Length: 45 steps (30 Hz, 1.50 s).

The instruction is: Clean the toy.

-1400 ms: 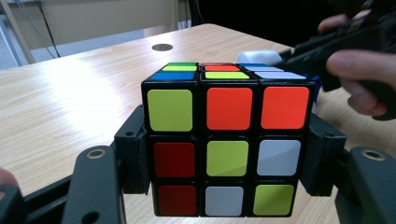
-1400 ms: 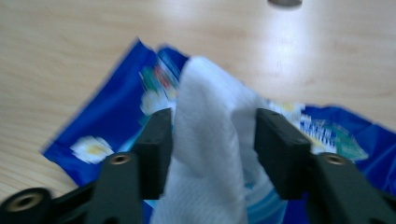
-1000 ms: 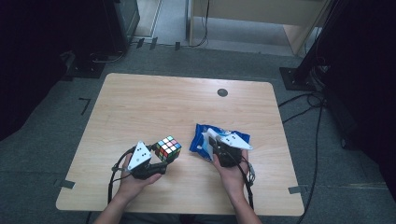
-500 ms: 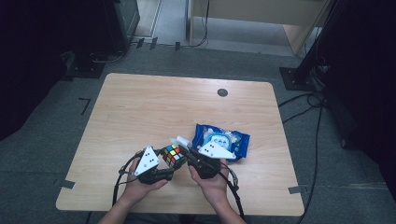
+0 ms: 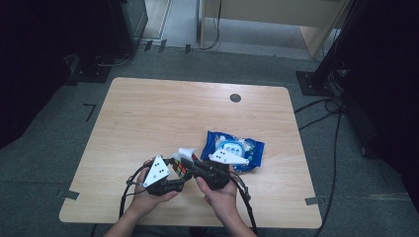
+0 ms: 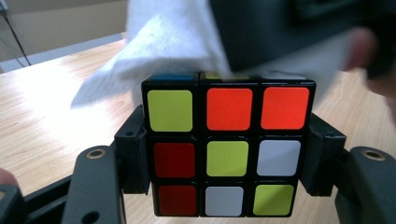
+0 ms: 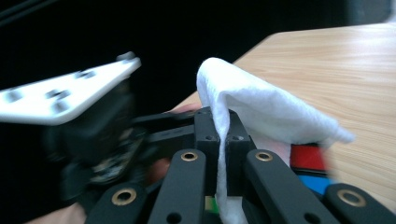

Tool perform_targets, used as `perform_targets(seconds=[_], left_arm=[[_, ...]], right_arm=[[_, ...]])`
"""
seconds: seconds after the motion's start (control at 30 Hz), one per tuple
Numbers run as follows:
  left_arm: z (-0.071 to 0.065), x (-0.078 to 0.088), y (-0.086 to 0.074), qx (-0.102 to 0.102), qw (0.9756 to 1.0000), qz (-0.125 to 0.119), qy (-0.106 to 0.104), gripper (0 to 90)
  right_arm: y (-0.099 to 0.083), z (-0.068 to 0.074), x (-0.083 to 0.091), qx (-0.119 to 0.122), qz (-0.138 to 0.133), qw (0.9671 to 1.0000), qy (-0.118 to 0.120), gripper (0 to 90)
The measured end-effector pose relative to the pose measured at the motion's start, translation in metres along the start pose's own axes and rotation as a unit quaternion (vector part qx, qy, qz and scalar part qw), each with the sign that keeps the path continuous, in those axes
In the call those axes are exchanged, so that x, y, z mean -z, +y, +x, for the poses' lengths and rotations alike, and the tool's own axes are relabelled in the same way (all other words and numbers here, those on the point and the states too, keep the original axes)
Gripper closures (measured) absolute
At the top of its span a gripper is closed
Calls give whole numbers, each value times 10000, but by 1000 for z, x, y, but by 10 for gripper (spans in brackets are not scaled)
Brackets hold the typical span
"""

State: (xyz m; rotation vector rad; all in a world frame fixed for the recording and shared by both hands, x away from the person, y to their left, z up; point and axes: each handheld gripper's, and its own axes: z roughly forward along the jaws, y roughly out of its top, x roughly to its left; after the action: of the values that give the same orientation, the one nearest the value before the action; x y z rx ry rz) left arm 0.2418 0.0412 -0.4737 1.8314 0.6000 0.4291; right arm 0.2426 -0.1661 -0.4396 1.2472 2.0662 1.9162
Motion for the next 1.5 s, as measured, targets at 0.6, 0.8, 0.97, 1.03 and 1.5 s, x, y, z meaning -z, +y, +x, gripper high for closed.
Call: perform_targets(seconds=[0.6,0.8,0.97,1.03,1.5], left_arm=[[-4,-4,-1,-81,9999,109,-35,342],[-5,-2,0,-135,9999,55,-59,342],[-3,-1,1,-116,9999,5,-48,342],[-2,0,1,-88,10000,-29,-37,341],[10,7,3,60,9999,-111,102,342]], right_arm=[[-4,4,-2,-147,20,9999,-39,879],[-3,-11,2,-195,-77,9991,-371,884],[-2,-25,9,-193,-79,9969,-763,883],[-2,-25,9,-51,-68,9955,-940,882],[0,-89,33,96,278,9631,-2676,583]])
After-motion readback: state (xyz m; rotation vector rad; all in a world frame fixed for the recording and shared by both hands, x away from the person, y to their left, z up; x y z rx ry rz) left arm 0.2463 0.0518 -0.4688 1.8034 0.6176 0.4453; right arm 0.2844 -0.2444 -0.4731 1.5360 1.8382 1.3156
